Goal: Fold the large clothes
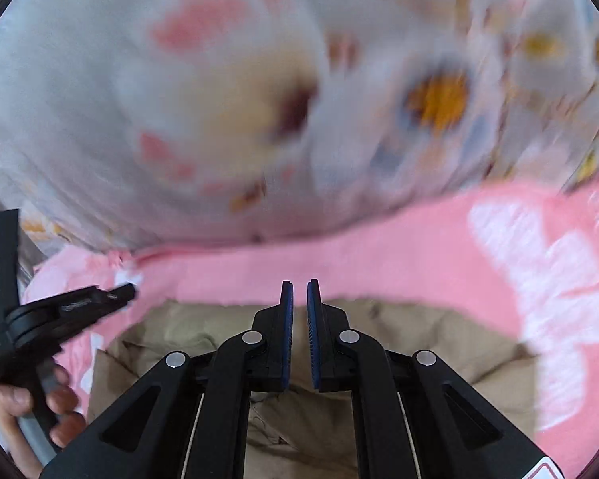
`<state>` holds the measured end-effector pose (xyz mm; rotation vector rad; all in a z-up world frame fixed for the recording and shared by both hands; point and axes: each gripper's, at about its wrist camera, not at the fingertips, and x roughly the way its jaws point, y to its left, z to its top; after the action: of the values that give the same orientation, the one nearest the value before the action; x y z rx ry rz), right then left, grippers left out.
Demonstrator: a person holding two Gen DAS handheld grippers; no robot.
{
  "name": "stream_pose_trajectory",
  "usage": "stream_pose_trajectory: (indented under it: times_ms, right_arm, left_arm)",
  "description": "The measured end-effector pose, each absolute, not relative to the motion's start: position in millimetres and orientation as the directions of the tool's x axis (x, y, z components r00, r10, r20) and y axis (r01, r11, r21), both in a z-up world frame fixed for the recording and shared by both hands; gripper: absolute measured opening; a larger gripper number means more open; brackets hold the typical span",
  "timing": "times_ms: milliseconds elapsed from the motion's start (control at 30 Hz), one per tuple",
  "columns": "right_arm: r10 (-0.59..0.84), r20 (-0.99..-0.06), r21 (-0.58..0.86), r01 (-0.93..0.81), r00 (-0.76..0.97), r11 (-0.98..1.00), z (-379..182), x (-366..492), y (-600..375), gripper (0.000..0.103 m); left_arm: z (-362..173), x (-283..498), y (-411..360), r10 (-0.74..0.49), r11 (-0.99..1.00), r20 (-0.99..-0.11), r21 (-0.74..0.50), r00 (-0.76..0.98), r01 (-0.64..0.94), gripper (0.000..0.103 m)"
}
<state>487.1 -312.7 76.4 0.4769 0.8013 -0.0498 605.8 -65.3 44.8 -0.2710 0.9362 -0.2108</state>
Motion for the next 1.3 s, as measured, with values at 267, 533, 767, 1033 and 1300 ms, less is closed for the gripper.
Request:
stream_pose_trajectory:
  times_ms: [267,533,767,1033,1300]
  right_arm:
    - [0.157,-0.757,0.309,0.135,0.634,0.941,26,450,-301,0.000]
    - [0.047,-0.756,0.231,0.198,0.653,0.953,0,459,-294,0.000]
    - [0.053,-0.746,0.250,0.205,0.664,0.946,0,462,-300,0.000]
    - [0.079,-0.735,0.287,0.203,0.673,0.936,-1,462,-304,0.000]
    - [0.085,-0.730,0.298,0.204,0.678,0.933,-1,463,-304,0.000]
  left_arm:
    - [-15,566,-60,-0.287,0.957,-0.795,-0.224,0.534,0.182,0.007]
    - [-36,550,-71,-0.227,0.969,-0.754,-0.108,0.617,0.224,0.002]
    - [-40,549,-82,-0.191,0.974,-0.738,-0.061,0.647,0.217,0.002]
    - [-43,548,-87,-0.160,0.977,-0.736,-0.022,0.658,0.213,0.001]
    - [-44,546,-89,-0.142,0.977,-0.734,0.004,0.664,0.213,0.001]
